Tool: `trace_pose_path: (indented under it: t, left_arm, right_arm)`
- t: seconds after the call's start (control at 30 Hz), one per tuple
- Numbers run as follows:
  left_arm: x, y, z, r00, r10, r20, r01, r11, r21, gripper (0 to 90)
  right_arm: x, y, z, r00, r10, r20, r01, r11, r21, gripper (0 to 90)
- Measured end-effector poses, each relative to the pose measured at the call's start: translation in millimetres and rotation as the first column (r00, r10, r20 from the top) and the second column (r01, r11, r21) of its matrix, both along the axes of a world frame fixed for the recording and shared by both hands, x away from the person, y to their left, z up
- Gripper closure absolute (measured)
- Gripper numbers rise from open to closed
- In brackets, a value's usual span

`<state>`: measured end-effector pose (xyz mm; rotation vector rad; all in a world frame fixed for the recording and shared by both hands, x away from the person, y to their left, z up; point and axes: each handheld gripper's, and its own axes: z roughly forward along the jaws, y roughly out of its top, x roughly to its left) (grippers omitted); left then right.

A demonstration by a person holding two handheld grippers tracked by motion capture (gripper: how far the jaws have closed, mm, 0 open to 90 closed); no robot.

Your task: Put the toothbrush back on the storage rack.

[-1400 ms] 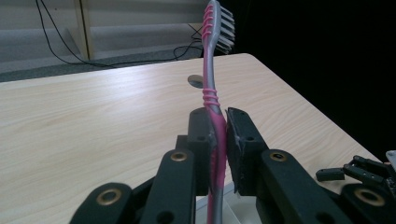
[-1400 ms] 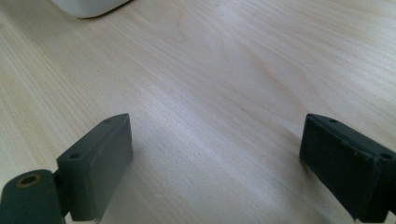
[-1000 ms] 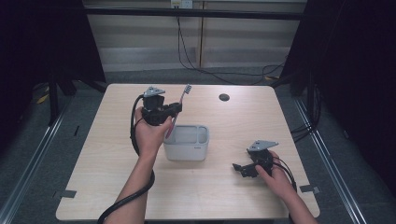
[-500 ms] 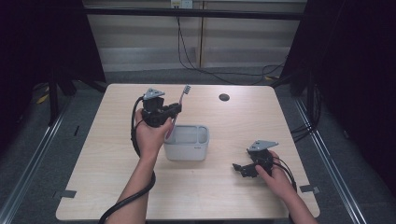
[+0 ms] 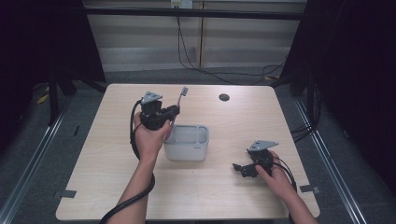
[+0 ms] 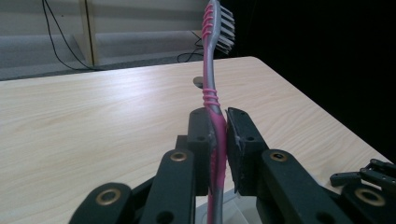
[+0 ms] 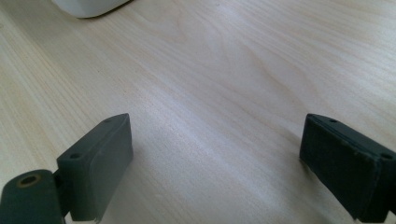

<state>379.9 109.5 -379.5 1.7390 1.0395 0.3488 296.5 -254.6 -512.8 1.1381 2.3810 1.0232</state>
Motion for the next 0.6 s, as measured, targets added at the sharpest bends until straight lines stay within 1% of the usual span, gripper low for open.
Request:
trace_pose_path:
  t: [0.07,0.1,0.17,0.6]
  left_arm:
    - [-0.5,1.1,-1.9,1.0000,0.005,-0.002,-0.005,1.0000,-0.005,80.5]
    - [-0.6,2.2,-2.4,1.0000,0.005,-0.002,-0.005,1.0000,-0.002,80.4]
    - [-1.4,3.4,-3.8,1.0000,0.008,-0.006,-0.008,0.9999,-0.010,80.4]
    - [-7.0,8.6,-3.9,1.0000,0.006,-0.008,-0.005,1.0000,0.008,80.3]
  right_arm:
    - [-0.1,0.0,0.0,1.0000,-0.001,-0.001,0.001,1.000,0.001,8.9]
    - [0.0,0.0,0.0,1.0000,-0.001,-0.001,0.001,1.000,0.000,8.9]
    - [0.0,0.0,0.0,1.0000,0.000,0.000,0.000,1.000,0.000,8.9]
    - [-0.1,0.1,0.0,1.0000,-0.001,-0.001,0.001,1.000,0.001,8.9]
